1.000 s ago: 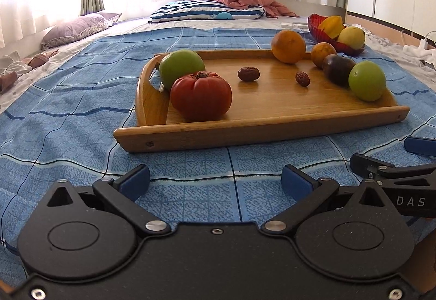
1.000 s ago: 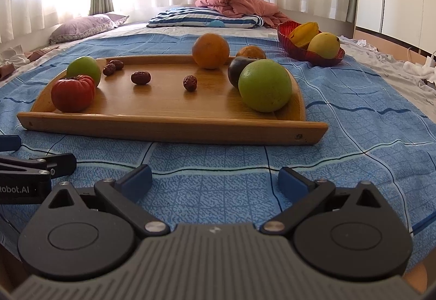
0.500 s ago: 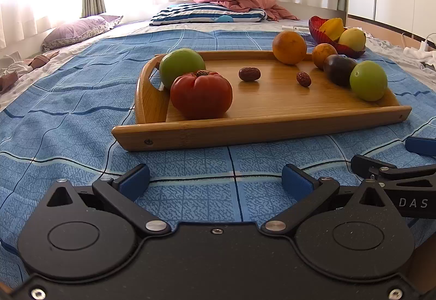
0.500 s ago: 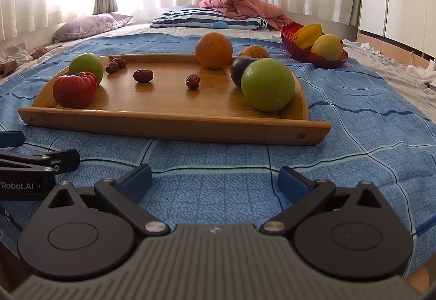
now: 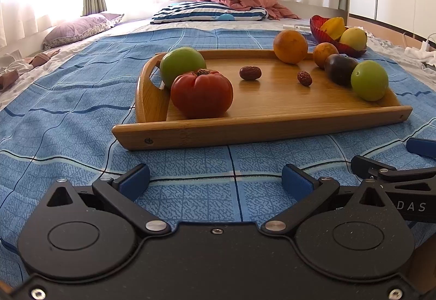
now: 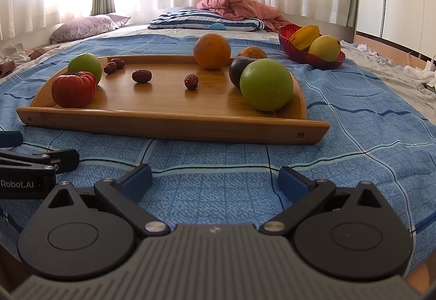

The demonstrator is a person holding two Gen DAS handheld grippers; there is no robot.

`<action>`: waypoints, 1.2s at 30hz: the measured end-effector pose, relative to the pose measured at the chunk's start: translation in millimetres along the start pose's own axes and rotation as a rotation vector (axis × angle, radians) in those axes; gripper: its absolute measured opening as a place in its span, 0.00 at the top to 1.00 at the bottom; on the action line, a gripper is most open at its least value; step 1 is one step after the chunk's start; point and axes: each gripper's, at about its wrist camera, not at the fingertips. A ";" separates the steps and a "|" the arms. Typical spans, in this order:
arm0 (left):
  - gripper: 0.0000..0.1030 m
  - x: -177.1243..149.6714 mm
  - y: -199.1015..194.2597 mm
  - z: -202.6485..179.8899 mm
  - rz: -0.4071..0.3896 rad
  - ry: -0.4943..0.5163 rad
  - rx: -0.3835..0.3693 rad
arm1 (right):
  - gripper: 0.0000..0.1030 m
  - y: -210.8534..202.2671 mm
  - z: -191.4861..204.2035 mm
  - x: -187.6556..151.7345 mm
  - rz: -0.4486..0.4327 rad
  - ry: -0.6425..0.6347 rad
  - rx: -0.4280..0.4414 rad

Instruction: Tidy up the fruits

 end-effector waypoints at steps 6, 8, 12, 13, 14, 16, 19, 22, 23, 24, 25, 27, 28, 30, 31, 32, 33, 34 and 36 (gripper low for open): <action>0.00 1.4 0.9 0.7 0.010 -0.003 0.001 | 0.00 0.0 0.0 -0.1 0.000 0.000 0.000; 0.00 2.3 1.3 0.3 0.013 -0.003 0.003 | 0.00 0.0 0.1 -0.1 0.000 0.000 0.000; 0.00 2.2 1.2 0.4 0.012 -0.003 0.002 | 0.00 0.0 0.0 0.1 0.000 0.000 0.000; 0.00 2.2 1.1 0.4 0.012 -0.002 0.002 | 0.00 0.0 0.1 0.0 0.000 0.000 0.000; 0.00 2.1 1.1 0.5 0.011 -0.002 0.002 | 0.00 0.0 0.1 0.0 0.000 0.000 0.000; 0.00 2.3 1.3 0.5 0.010 0.000 0.003 | 0.00 0.0 0.0 0.1 0.001 -0.001 0.000; 0.00 1.2 1.1 0.2 0.003 -0.004 0.004 | 0.00 0.0 0.2 0.1 0.000 -0.001 0.000; 0.00 0.3 0.6 -1.7 -0.001 0.000 0.012 | 0.00 0.0 0.2 0.1 0.000 -0.001 0.000; 0.00 0.3 0.6 -1.7 -0.001 -0.002 0.013 | 0.00 -0.1 0.2 0.0 0.000 -0.001 0.000; 0.00 0.2 0.5 -2.1 0.000 -0.004 0.014 | 0.00 -0.1 0.2 0.0 0.000 0.000 0.000; 0.00 0.1 0.3 -2.7 0.000 -0.002 0.016 | 0.00 -0.1 0.2 0.1 0.000 0.000 0.000; 0.00 0.3 0.3 -3.0 0.003 -0.002 0.016 | 0.00 0.0 0.2 0.1 0.000 0.000 0.000; 0.00 0.4 0.3 -2.9 0.004 -0.004 0.015 | 0.00 0.0 0.2 0.1 0.000 0.000 0.000; 0.00 0.6 0.4 -2.5 0.006 -0.005 0.014 | 0.00 0.0 0.2 0.1 0.001 0.000 0.000; 0.00 0.7 0.4 -2.5 0.007 -0.005 0.014 | 0.00 0.0 0.3 0.2 0.001 -0.001 0.000; 0.00 0.8 0.4 -2.5 0.007 -0.004 0.014 | 0.00 -0.1 0.2 0.1 0.001 -0.001 0.000; 0.00 0.7 0.5 -2.3 0.007 -0.005 0.014 | 0.00 0.0 0.3 0.2 0.001 -0.001 0.000; 0.00 0.7 0.4 -2.3 0.007 -0.006 0.014 | 0.00 -0.1 0.2 0.2 0.001 -0.001 0.000; 0.00 0.7 0.4 -2.4 0.007 -0.005 0.014 | 0.00 -0.1 0.3 0.3 0.001 -0.001 0.000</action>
Point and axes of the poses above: each gripper's, at about its wrist camera, not at the fingertips, and y roughly the way its jaws point, z to its left, x to its top, and after that the axes turned 2 degrees about -y, right-handed
